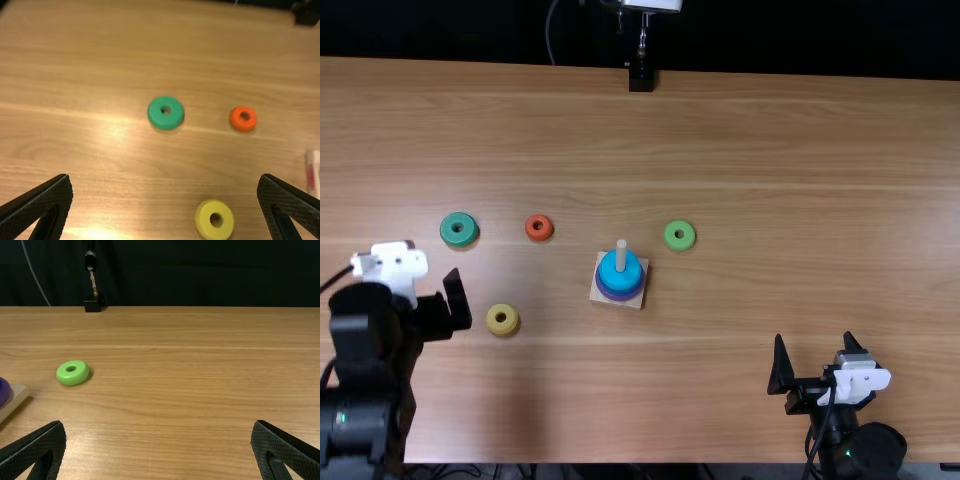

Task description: Build the Hanoi tower: stack the rings onto the peg from bottom to top in this color order: purple, dark blue, light blue, dark green, light green, yellow, orange.

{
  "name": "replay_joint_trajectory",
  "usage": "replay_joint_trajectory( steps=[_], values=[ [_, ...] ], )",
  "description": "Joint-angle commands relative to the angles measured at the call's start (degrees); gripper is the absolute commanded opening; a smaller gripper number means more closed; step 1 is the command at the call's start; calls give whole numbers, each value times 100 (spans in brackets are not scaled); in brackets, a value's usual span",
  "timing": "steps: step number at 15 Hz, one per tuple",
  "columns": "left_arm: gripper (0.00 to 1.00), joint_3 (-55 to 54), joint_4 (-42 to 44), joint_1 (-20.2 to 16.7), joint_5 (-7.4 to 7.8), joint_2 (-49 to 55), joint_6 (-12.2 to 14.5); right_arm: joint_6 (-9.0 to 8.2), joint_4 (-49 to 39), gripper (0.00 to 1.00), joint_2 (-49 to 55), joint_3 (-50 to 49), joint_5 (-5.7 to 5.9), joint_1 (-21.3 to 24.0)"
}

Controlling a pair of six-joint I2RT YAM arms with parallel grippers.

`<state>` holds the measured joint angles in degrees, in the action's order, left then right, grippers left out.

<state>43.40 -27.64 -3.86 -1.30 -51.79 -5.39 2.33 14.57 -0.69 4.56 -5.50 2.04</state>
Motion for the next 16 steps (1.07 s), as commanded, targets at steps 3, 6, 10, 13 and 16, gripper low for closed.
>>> replay_joint_trajectory(
  steps=[3, 6, 10, 13, 16],
  values=[
    [100, 1681, -1782, -36, 35, -1685, -20, 10, 374, 100, 69, -368, -20, 68],
    [100, 3017, -3174, -19, 46, -2942, 33, 10, 374, 100, 69, -368, -30, 68],
    [100, 3737, -3153, 113, 35, -4120, 75, 10, 374, 100, 69, -368, -20, 68],
    [100, 3860, -2330, 219, 46, -4788, 54, 10, 374, 100, 69, -368, -20, 68],
    [100, 4001, -1455, 307, 25, -5394, 54, 10, 374, 100, 69, -368, -20, 68]
  ],
)
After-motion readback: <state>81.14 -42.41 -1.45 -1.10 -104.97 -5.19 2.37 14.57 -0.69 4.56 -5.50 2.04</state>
